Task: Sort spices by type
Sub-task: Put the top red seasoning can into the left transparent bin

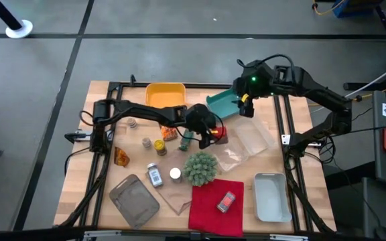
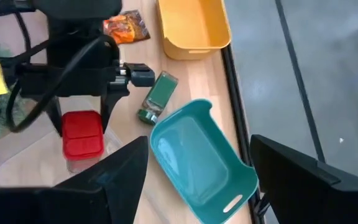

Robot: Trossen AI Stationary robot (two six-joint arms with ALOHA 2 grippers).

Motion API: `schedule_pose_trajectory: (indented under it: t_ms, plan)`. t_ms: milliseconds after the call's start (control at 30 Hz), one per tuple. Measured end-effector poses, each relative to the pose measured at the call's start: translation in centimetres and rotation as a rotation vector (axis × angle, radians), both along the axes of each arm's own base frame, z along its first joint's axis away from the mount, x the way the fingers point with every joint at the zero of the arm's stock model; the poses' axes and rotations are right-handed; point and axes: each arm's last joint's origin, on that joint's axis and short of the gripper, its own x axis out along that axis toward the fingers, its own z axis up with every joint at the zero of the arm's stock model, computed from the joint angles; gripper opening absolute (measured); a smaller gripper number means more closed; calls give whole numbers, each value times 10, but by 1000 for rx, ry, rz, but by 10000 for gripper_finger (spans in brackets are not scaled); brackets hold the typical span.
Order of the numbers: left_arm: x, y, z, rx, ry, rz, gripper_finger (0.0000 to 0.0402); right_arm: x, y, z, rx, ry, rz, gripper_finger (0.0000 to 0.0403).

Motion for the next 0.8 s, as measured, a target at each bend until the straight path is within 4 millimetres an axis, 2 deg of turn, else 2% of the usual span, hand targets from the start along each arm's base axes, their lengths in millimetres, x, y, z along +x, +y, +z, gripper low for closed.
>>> schedule_pose_trajectory:
  t_ms: [167,333,600,800]
  plan:
    - [4,1,-17,-5,34,-2,209,3,-1,-15,15,49,1,280]
    - [7,1,-24,-2,36,-3,216,5,-2,-29,30,96,1,280]
    - [7,-3,-24,19,40,-26,216,10,-3,-42,35,110,1,280]
    - [8,-10,-24,57,36,-66,216,11,-3,-44,35,111,1,280]
